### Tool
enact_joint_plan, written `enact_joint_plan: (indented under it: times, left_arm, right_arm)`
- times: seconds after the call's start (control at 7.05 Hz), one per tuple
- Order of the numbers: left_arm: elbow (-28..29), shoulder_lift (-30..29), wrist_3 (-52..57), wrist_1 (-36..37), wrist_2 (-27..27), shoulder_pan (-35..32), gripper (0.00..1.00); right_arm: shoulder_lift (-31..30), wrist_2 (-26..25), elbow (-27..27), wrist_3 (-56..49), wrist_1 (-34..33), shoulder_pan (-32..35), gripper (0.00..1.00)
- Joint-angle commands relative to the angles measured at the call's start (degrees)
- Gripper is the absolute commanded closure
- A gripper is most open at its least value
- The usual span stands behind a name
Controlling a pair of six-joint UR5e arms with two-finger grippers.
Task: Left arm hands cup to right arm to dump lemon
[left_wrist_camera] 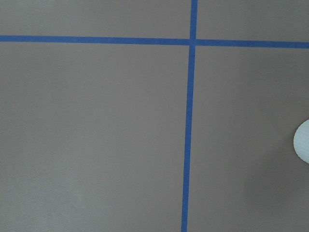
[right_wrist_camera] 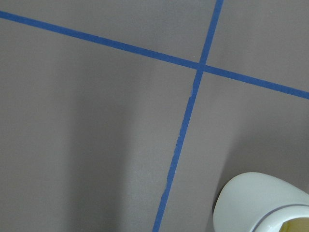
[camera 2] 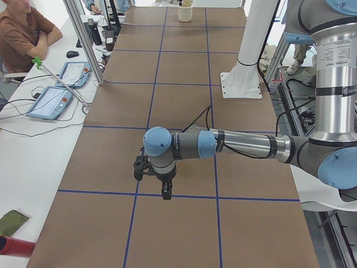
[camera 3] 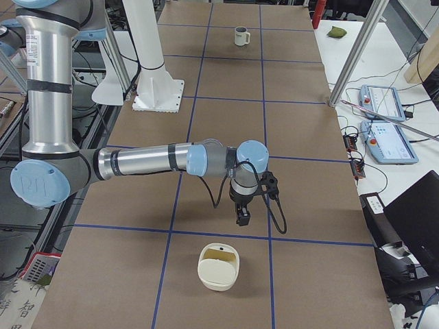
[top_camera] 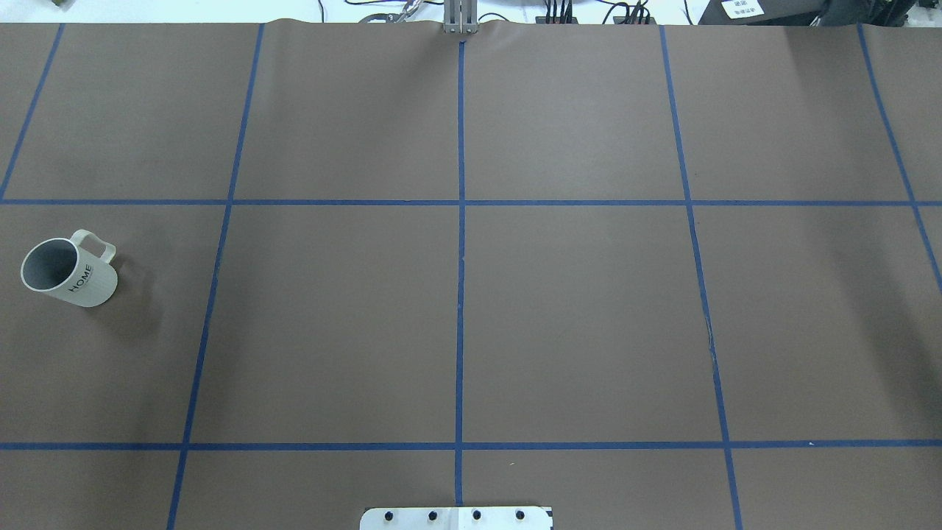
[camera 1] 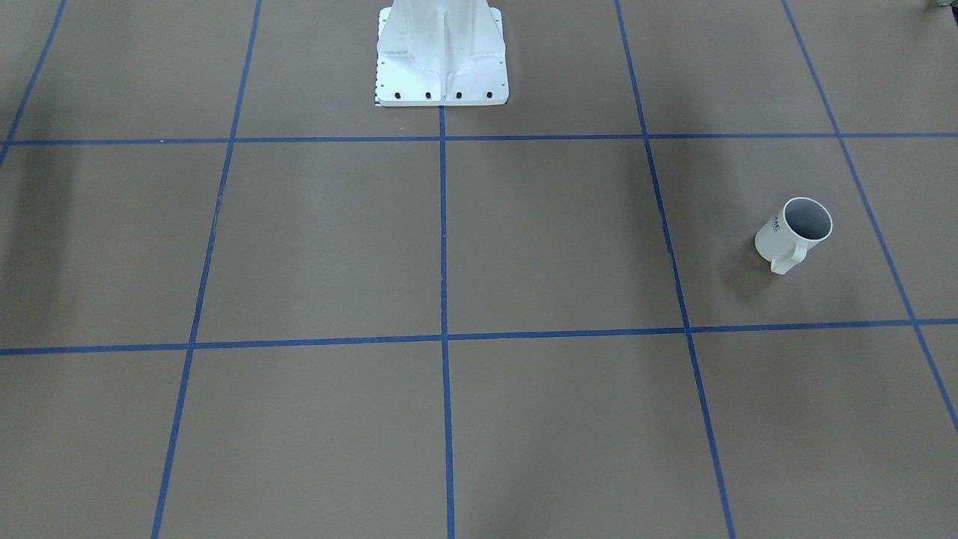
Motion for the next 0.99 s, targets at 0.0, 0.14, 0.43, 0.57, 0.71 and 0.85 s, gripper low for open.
enact_joint_plan:
  times: [0.0, 0.14, 0.43, 0.57, 0.71, 0.85]
  left_arm:
    - [-0.2, 0.0, 0.3, -0.9, -0.1, 0.0, 0.00]
    - [-0.1, 0.0, 0.1, -1.0, -0.1, 0.0, 0.00]
    - [0.0, -0.3, -0.1, -1.4, -0.1, 0.0, 0.00]
    - [-0.1, -0.4, 0.0, -1.7, -0.1, 0.0, 0.00]
    - [-0.1, -0.4, 0.1, -1.7, -0.1, 0.0, 0.00]
    - [-0.1, -0.4, 0.1, -1.7, -0.1, 0.0, 0.00]
  right_arm:
    - [0.0, 0.0, 0.0, 0.0, 0.0, -0.5, 0.00]
    - [0.3, -0.1, -0.2, 0.0, 0.0, -0.6, 0.00]
    - [0.5, -2.4, -0.5, 0.2, 0.0, -0.6, 0.00]
    - [0.6, -2.2, -1.1, 1.1, 0.0, -0.6, 0.00]
    - [0.6, -1.9, -1.1, 1.7, 0.9, -0.6, 0.00]
    - [0.6, -0.8, -1.4, 6.5, 3.5, -0.6, 0.00]
